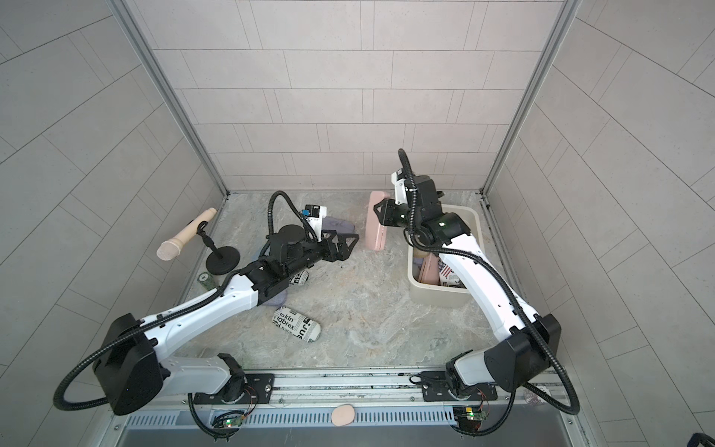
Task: Put the glasses cases into the storage boxes
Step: Place the glasses case in the storage box.
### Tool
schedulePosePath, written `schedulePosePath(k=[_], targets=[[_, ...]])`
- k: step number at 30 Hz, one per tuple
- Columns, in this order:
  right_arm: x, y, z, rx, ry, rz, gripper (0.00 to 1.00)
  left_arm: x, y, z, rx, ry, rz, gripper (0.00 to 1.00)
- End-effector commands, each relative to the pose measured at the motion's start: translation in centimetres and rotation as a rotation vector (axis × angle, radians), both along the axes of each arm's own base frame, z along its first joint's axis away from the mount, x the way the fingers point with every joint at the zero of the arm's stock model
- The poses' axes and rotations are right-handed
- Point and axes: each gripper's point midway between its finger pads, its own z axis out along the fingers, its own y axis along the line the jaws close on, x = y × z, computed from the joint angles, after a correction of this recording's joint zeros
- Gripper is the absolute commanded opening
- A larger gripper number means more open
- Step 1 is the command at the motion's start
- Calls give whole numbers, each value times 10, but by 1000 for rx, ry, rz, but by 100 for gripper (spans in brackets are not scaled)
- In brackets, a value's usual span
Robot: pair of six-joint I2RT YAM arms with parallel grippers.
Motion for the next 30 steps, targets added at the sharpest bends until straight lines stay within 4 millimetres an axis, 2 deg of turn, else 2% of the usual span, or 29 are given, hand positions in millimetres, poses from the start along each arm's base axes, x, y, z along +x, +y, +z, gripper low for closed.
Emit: schedulePosePath(k=[1, 4, 6, 11, 13, 18, 23, 26, 30], targets=[[-16, -56, 32, -70, -74, -125, 14, 11, 24, 3, 27, -43, 131, 100], [-25, -106, 23, -90, -34, -227, 13, 12, 26, 3, 36, -45, 143, 100], [-32, -127, 9, -79, 7, -256, 13, 13, 26, 1, 38, -40, 144, 100], [-46, -144, -44, -119, 145, -259, 12, 14, 24, -1, 36, -27, 136, 100], [-47, -151, -56, -142, 174, -284, 11, 14, 24, -3, 36, -20, 140, 100], [-38, -143, -78, -99, 228, -234, 11, 14, 21, -5, 34, -10, 130, 100], [-21, -132, -87, -87, 272, -149, 11, 14, 21, -5, 37, -9, 129, 100], [-22, -125, -94, -98, 358, -74, 10, 14, 21, -5, 39, -10, 129, 100], [-15, -118, -102, -75, 357, -35, 10, 14, 19, -7, 38, -4, 122, 100]])
